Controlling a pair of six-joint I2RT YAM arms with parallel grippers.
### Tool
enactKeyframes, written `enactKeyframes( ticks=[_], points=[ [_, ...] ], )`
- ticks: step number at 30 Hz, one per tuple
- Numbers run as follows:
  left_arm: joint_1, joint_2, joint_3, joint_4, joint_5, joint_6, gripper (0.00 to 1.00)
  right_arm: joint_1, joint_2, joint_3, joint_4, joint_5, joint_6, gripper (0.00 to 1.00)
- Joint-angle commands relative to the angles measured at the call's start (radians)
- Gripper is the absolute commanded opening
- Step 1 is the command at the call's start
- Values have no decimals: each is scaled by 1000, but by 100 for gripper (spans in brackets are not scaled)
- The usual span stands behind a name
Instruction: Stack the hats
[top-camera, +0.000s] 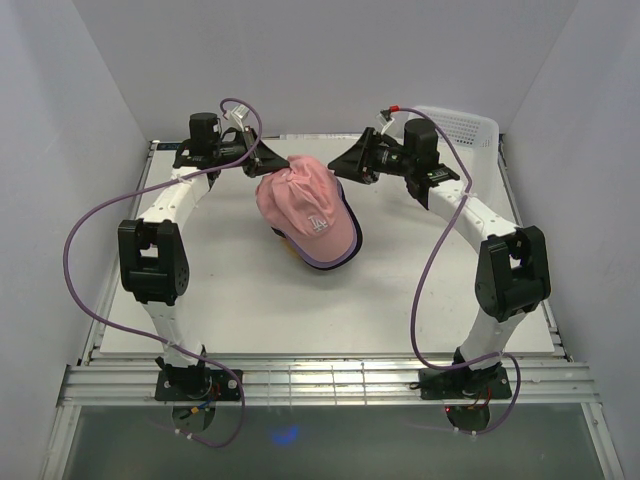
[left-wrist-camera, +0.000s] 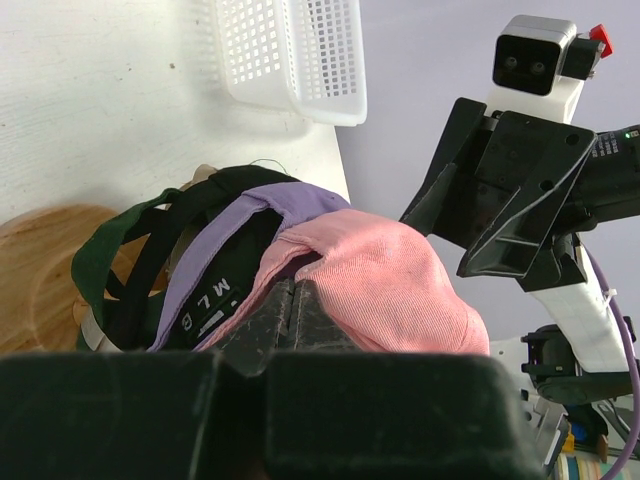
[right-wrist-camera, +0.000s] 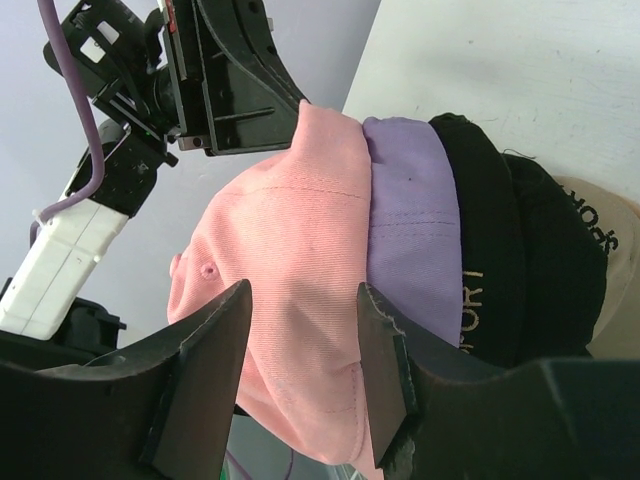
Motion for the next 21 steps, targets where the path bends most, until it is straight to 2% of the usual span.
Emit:
enactKeyframes(
  ticks=[1, 14, 17, 21],
  points=[
    [-10, 6, 33, -12, -35, 27, 0, 5, 0, 18, 6, 0, -19, 52],
    [-13, 6, 36, -15, -41, 27, 0, 13, 12, 18, -26, 0, -27, 52],
    [-13, 6, 36, -15, -43, 27, 0, 14, 6, -19, 37, -17, 4, 52],
    [-14, 9, 39, -15, -44, 27, 0, 17, 14, -11, 29, -25, 7, 52]
  ],
)
